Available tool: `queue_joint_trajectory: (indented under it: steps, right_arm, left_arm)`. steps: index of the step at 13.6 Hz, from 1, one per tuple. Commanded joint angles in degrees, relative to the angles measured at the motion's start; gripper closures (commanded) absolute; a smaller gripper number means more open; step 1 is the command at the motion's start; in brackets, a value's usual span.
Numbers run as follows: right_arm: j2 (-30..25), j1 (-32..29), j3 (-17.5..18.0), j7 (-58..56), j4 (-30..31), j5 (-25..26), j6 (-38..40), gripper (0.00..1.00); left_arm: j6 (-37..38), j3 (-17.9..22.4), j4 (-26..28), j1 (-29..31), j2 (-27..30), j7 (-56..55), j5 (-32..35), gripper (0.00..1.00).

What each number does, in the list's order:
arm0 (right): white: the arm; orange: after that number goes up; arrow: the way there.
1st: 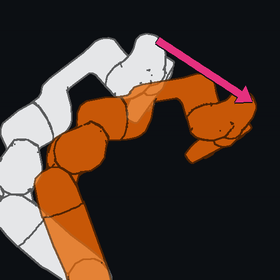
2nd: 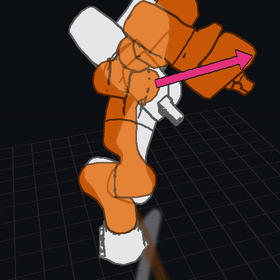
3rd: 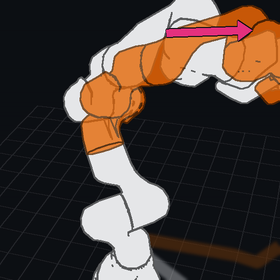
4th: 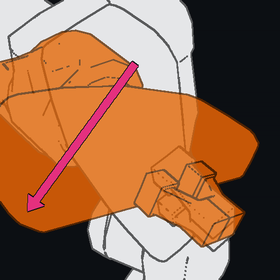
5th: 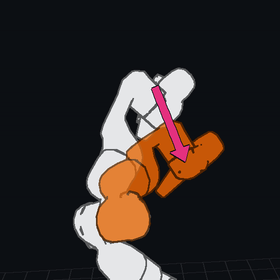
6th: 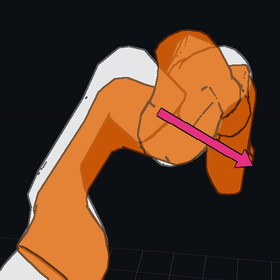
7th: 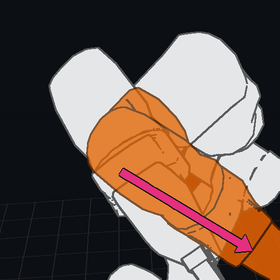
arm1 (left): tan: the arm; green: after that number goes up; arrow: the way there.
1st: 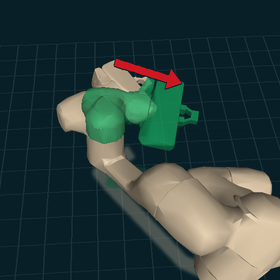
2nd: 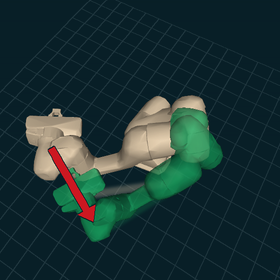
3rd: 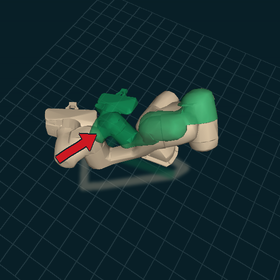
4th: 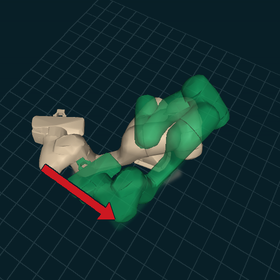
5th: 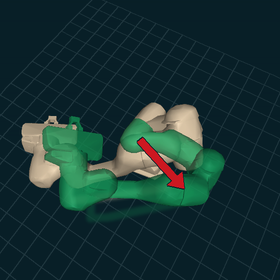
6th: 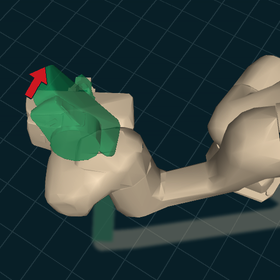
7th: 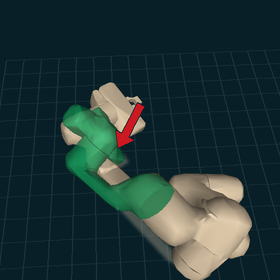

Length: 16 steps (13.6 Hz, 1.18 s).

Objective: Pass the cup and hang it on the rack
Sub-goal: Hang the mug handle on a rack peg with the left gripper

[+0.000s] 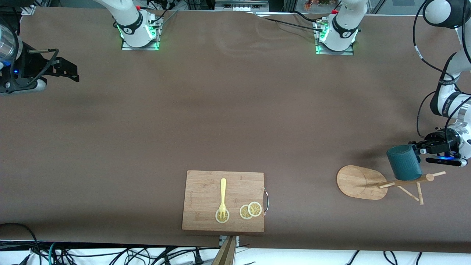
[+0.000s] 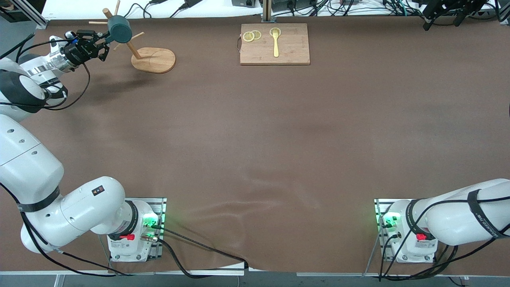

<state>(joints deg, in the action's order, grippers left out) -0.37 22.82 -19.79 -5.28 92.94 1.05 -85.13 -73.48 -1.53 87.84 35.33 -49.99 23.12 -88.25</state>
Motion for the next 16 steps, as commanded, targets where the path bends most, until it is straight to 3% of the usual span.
queue_joint_trajectory:
  steps: [1,2,3,4,5,7,11,13,16]
  right_arm:
    - [0.55,0.2,-0.25,-0.7,-1.36,0.62,1.19,0.0]
    - [0.55,0.29,-0.25,-0.7,-1.36,0.53,1.19,0.0]
    - [0.55,0.29,-0.25,-0.7,-1.36,0.61,1.19,0.0]
    - [0.46,0.29,-0.25,-0.7,-1.36,0.62,1.19,0.0]
    - [0.46,0.2,-0.25,-0.7,-1.36,0.62,1.11,0.0]
    - [0.46,0.29,-0.25,-0.7,-1.36,0.53,1.11,0.0]
    - [0.46,0.29,-0.25,-0.7,-1.36,0.62,1.19,0.0]
    - [0.46,0.29,-0.25,-0.7,-1.36,0.61,1.11,0.0]
    - [0.46,0.29,-0.25,-0.7,-1.36,0.62,1.19,0.0]
  left_arm:
    - [0.45,-0.14,-2.24,0.27,-1.69,-0.01,-2.02,0.95]
    - [0.71,-0.14,-2.15,0.44,-1.78,-0.09,-1.93,0.86]
    - [0.71,-0.14,-2.24,0.62,-1.95,-0.27,-1.76,0.56]
    - [0.8,-0.05,-2.24,0.88,-1.96,-0.27,-1.67,0.1]
    - [0.88,-0.05,-2.24,0.89,-1.96,0.25,-1.32,0.0]
    - [0.97,0.13,-2.41,0.89,-1.78,1.31,1.21,0.0]
    - [1.06,0.13,-7.85,2.29,-0.9,1.49,13.69,0.0]
    - [1.06,0.13,-11.19,2.55,1.02,1.57,20.8,0.0]
    - [0.54,-0.31,-12.0,1.77,7.16,1.58,31.52,0.0]
